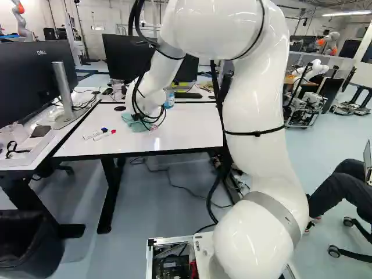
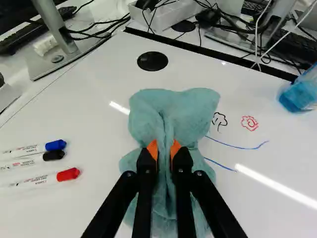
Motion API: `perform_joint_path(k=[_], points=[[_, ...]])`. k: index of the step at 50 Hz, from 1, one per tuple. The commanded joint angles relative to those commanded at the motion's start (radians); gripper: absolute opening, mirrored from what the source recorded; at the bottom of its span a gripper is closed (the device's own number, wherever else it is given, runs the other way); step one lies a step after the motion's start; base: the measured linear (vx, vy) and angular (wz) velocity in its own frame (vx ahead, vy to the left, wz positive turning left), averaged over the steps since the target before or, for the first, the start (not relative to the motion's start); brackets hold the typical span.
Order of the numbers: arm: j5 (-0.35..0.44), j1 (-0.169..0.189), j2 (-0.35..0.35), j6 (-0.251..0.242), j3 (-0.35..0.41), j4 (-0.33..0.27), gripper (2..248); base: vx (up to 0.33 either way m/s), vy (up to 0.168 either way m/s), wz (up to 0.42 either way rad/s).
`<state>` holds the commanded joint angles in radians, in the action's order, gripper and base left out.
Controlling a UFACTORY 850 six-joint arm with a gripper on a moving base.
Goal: Clean the table with the green towel
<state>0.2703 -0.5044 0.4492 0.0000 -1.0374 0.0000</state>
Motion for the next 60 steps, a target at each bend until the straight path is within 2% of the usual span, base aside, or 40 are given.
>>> perform_joint_path(k=[42,60], points=[[0.000,0.107,-0.081,0.000,0.104,0.000,48,0.000,0.000,0.000],[0.000,0.162,-0.090,0.000,0.115,0.000,48,0.000,0.000,0.000]])
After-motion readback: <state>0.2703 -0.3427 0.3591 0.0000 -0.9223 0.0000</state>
